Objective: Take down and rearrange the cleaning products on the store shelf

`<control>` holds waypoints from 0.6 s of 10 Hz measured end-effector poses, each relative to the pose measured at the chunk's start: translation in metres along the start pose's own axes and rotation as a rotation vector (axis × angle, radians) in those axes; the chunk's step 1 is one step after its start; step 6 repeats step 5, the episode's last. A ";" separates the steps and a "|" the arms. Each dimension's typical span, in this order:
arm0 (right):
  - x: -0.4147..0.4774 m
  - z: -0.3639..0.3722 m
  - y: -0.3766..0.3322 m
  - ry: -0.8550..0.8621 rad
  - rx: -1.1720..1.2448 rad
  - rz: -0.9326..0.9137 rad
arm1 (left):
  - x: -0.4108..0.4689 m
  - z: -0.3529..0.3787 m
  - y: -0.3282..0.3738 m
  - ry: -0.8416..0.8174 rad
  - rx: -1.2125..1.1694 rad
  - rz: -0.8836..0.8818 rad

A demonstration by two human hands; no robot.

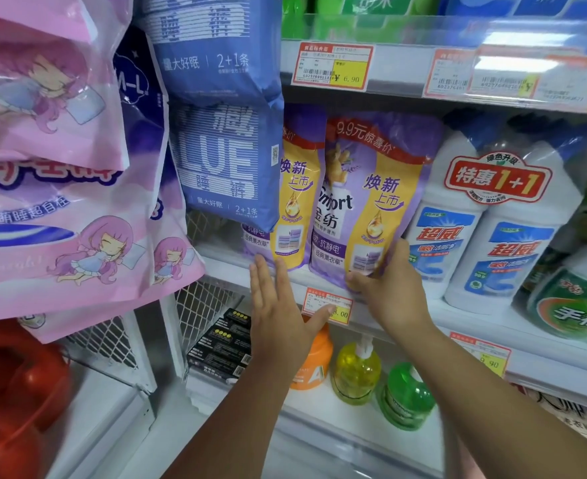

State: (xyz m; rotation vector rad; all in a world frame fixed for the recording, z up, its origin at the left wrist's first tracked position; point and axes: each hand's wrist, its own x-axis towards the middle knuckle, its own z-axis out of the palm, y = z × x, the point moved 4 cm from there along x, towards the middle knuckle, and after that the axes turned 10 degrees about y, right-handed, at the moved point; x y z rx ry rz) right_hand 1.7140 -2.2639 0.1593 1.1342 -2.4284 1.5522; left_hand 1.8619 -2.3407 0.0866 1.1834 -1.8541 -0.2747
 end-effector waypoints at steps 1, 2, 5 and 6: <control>-0.005 -0.003 -0.001 0.040 0.011 -0.026 | 0.000 -0.001 0.000 0.003 -0.006 -0.004; -0.007 -0.004 0.000 0.047 0.046 -0.019 | 0.000 -0.002 0.001 -0.003 -0.001 -0.011; -0.025 -0.014 -0.006 0.170 0.049 -0.080 | -0.006 -0.007 0.006 -0.038 -0.019 -0.027; -0.025 -0.014 -0.006 0.170 0.049 -0.080 | -0.006 -0.007 0.006 -0.038 -0.019 -0.027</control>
